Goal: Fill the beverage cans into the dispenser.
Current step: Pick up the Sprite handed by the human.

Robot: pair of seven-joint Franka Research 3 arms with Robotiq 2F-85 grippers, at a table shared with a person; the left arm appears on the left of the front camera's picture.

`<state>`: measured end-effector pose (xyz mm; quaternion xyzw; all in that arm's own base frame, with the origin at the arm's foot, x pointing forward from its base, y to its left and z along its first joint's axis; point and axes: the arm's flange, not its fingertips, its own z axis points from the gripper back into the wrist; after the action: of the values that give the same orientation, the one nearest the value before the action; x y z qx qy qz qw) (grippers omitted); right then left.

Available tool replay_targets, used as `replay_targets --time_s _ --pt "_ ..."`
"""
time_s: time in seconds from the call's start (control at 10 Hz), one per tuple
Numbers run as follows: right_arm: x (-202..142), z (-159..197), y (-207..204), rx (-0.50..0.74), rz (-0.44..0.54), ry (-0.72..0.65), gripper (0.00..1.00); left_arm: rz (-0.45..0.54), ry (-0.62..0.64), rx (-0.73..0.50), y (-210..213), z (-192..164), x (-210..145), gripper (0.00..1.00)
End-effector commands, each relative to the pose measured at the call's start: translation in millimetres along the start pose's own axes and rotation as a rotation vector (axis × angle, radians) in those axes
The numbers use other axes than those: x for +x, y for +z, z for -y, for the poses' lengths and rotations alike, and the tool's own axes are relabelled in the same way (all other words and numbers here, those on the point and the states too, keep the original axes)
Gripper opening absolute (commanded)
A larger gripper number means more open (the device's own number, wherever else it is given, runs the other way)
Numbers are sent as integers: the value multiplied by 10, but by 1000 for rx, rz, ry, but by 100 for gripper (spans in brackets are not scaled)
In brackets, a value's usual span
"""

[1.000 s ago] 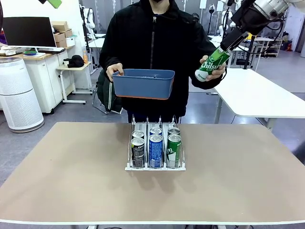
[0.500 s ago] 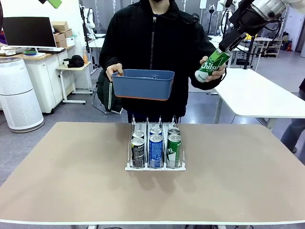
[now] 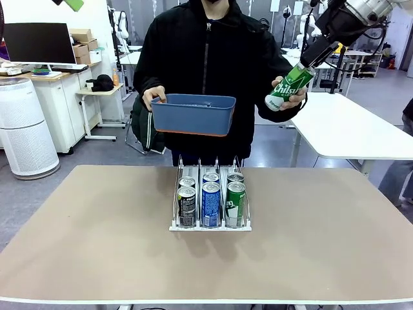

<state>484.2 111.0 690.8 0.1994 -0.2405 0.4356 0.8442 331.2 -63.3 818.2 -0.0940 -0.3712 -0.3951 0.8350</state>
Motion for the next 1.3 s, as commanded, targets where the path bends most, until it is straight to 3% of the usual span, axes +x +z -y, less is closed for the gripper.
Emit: replay_targets --time_s 0.0,0.7,0.8,0.9,1.0,1.1,1.2 --pt "-68 -20 -41 17 7 6 100 -2 5 -1 -7 -4 -4 100" --pt "-9 1 -18 2 -3 -2 100 -2 5 -1 -7 -4 -4 100" --pt "-9 33 -27 -15 5 -4 40 -2 5 -1 -7 -4 -4 100" --pt "-10 26 -34 -11 9 2 40 -2 5 -1 -7 -4 -4 100" --pt "-3 33 -26 -13 2 8 0 -2 5 -1 -7 -4 -4 100" --pt "-1 31 -23 -9 0 6 38 -2 5 -1 -7 -4 -4 100" --pt "1 25 -30 -14 -1 8 0 -2 5 -1 -7 -4 -4 100"
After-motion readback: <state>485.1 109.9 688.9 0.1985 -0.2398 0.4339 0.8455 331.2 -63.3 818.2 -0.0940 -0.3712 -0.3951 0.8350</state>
